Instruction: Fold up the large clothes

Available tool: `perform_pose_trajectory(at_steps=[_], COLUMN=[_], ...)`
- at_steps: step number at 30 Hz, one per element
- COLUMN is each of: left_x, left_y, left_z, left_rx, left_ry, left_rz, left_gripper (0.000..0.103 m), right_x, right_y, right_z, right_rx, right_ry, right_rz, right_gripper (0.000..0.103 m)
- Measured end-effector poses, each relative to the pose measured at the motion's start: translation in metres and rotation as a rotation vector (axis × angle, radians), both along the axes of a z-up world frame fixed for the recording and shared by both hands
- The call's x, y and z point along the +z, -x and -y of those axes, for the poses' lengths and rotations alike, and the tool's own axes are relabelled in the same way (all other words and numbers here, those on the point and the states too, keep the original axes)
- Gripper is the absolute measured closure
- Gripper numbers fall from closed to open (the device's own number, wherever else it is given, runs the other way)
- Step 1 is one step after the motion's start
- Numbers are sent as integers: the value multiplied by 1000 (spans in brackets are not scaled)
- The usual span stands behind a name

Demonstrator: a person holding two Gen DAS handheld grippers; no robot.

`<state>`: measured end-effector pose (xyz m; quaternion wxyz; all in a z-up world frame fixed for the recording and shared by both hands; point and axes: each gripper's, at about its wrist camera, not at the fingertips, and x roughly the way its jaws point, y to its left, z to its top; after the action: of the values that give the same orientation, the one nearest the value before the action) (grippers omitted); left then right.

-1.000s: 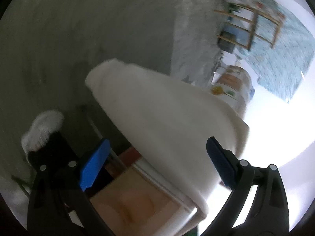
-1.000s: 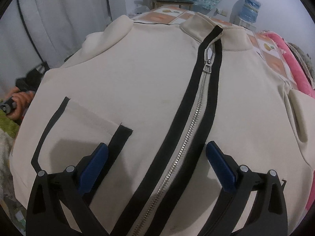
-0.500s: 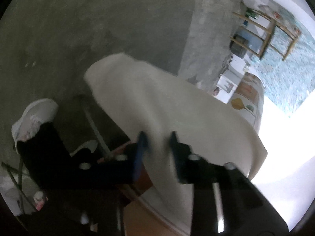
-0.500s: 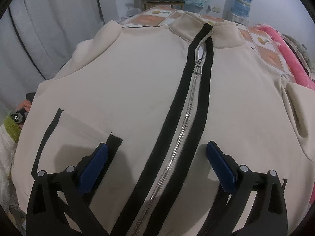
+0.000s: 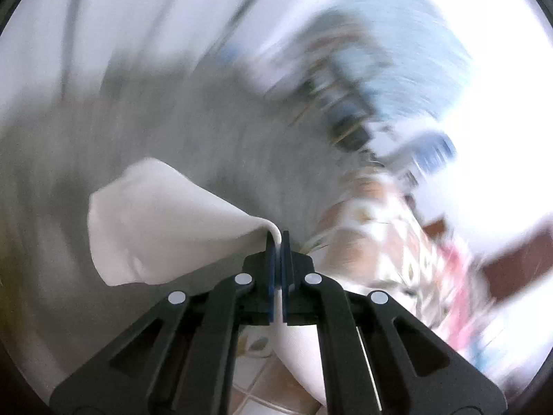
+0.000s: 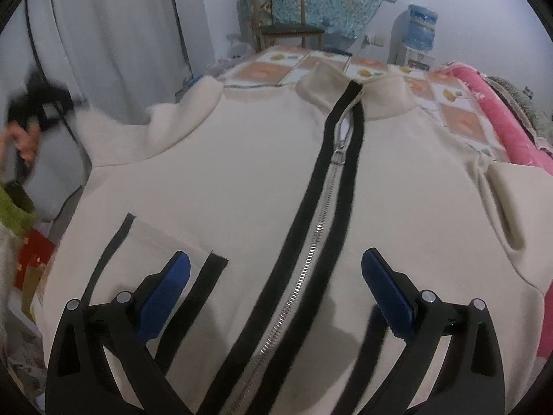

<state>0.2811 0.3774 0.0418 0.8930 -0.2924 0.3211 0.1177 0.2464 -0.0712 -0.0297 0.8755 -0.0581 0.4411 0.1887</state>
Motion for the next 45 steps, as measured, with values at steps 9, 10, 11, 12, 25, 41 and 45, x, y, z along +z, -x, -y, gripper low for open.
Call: perform_pose_trajectory(at_steps=[9,10,11,12,25,41,45], left_x=[54,38,17,-8,-36,-52,-67], left_y=[42,47,50,51,95,-9,-26], left_z=[267,277,284,288,282,288,294], left_rx=[-555,-583,-617,-639,-705,-609,-617], left_ry=[-601,-580,-546,-506,-377,-207,-184], left_rz=[78,57,21,-34,-39,-230,-240], left_gripper=[97,96,95,89,49,47,47], right_x=[26,25,23,21,19,-3,-11], right_y=[32,36,42,45,67,39,38], right_z=[46,52,62,68,116,115,119], right_rx=[-101,-114,-136,-152,-277,-329,-332], right_ry=[-54,-58,-69,-76,-219,-173,-177], right_rz=[73,68,57,45,-32,-30,-35], right_gripper=[6,6,6,6,6,7,10])
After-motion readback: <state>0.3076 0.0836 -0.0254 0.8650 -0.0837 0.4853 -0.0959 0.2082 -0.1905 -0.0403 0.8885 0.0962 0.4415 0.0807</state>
